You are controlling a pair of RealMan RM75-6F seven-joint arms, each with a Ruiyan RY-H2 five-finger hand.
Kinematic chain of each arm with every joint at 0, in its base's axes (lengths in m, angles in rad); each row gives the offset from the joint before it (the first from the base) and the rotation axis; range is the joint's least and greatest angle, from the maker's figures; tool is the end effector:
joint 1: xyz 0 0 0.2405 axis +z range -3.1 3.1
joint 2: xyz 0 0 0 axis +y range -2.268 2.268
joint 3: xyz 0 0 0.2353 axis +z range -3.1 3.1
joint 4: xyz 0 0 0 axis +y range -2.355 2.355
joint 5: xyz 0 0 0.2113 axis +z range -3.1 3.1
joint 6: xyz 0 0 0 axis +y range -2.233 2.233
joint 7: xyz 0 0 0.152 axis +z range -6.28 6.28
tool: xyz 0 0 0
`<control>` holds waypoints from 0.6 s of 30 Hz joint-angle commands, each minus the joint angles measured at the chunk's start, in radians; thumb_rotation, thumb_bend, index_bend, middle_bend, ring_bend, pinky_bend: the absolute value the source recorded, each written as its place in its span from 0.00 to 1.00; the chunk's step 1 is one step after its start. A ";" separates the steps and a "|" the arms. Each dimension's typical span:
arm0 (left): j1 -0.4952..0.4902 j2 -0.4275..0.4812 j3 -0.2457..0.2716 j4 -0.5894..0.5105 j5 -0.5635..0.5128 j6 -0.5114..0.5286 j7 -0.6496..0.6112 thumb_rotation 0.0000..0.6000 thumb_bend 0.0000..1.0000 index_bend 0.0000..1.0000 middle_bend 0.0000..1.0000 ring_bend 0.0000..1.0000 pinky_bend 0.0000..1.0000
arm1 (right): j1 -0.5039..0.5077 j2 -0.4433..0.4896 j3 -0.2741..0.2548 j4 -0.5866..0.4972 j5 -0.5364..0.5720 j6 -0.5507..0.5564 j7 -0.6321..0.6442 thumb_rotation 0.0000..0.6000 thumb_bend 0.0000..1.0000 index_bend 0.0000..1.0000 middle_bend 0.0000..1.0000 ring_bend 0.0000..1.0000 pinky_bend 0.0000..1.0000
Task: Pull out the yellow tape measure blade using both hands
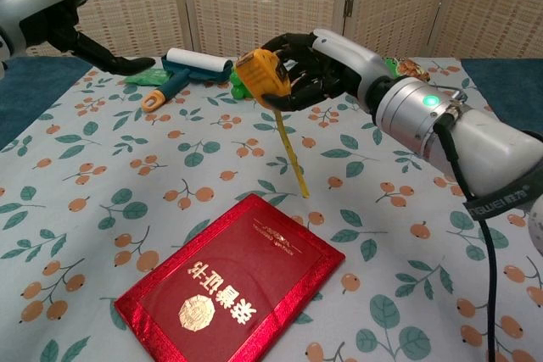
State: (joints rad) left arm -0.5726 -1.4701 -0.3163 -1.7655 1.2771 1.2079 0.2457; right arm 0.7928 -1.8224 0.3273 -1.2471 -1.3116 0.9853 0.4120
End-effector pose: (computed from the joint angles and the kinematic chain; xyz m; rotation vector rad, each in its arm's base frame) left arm -0.0903 0.3113 0.0515 -1.5669 -0.9961 -1.3714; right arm -0.0626 -0.3523 -0.0583 1.5770 -1.5578 1.5987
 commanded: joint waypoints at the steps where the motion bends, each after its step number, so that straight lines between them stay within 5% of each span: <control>1: -0.015 -0.019 0.002 0.000 -0.001 0.005 0.018 1.00 0.35 0.06 0.08 0.04 0.00 | 0.020 -0.052 0.009 0.064 -0.021 0.021 0.060 1.00 0.38 0.57 0.46 0.46 0.33; 18: -0.090 -0.118 -0.004 0.052 -0.036 0.007 0.060 1.00 0.35 0.06 0.08 0.04 0.00 | 0.062 -0.106 0.024 0.108 -0.026 0.037 0.045 1.00 0.38 0.57 0.46 0.46 0.32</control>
State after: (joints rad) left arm -0.6596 -1.5840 -0.3190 -1.7182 1.2451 1.2140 0.3062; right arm 0.8543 -1.9261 0.3504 -1.1399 -1.3396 1.0203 0.4600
